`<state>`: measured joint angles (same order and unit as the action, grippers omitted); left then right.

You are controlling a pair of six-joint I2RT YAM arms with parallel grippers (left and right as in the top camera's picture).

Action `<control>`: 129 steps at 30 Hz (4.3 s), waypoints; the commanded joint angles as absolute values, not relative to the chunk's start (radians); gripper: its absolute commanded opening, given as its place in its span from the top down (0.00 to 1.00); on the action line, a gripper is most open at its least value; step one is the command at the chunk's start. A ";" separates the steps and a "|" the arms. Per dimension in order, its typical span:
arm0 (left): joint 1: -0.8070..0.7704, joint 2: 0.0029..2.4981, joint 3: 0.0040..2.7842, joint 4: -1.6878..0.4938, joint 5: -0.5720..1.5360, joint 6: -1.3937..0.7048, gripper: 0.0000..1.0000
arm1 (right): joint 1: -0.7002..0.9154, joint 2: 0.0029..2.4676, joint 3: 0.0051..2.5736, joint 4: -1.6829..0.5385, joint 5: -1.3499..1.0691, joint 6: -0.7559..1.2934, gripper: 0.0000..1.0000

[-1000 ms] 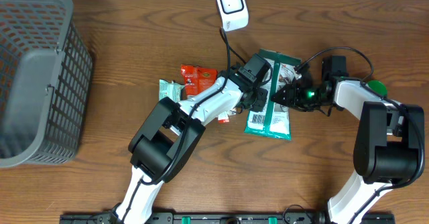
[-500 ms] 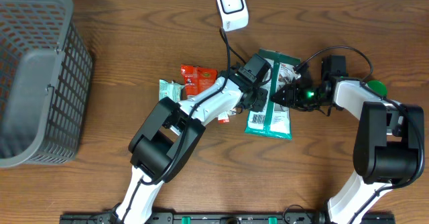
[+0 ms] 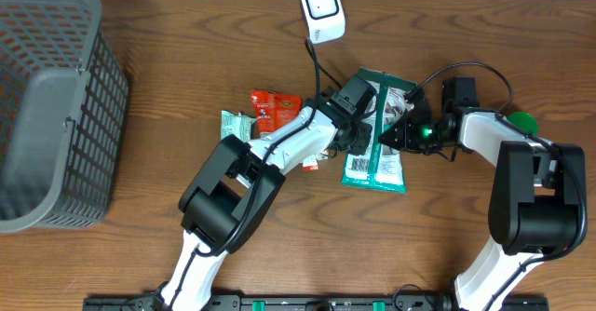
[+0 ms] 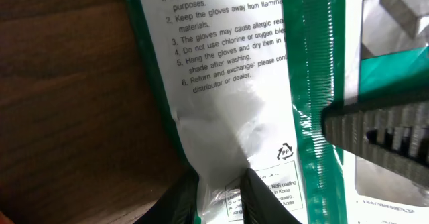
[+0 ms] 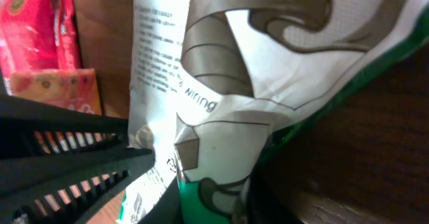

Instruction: Scan the item barcode

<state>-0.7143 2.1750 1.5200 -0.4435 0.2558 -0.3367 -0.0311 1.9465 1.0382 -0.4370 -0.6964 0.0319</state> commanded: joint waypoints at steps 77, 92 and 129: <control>-0.022 1.522 1.549 -0.752 0.208 -0.309 0.12 | 0.047 1.528 1.266 -0.838 -0.415 0.013 0.99; -0.022 1.522 1.549 -0.752 0.208 -0.309 0.12 | 0.199 1.528 1.625 -1.028 -0.120 -0.206 0.99; -0.022 1.522 1.549 -0.752 0.208 -0.309 0.12 | 0.545 1.880 2.069 -0.725 0.336 -0.891 0.99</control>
